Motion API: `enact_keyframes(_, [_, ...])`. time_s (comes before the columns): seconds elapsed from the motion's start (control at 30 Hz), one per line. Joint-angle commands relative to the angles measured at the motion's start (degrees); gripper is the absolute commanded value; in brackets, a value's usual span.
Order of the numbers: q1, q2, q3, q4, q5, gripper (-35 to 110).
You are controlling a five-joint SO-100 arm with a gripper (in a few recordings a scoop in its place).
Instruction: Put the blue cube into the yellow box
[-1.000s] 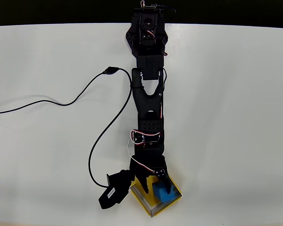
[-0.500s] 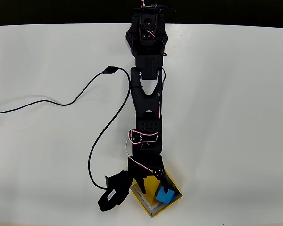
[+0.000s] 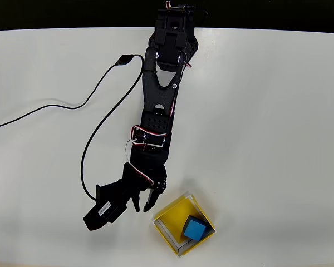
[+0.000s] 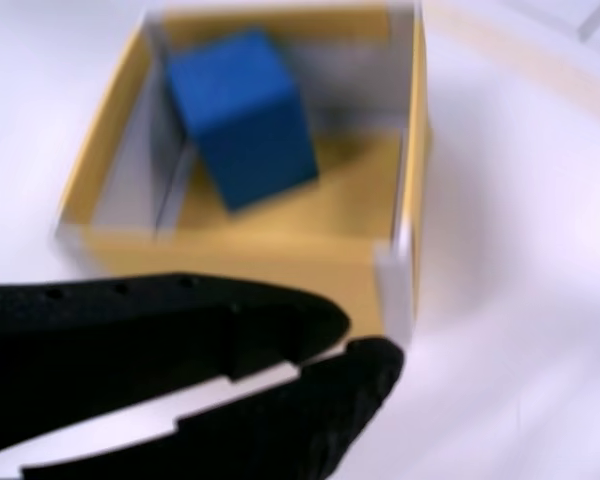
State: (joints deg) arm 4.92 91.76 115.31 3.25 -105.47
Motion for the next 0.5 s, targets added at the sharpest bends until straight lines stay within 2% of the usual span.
enact_keyframes(0.0, [3.96,17.14,5.80,1.23,-5.45,0])
enact_keyframes(0.47, [7.38,66.97,51.24,8.70,-11.43,0])
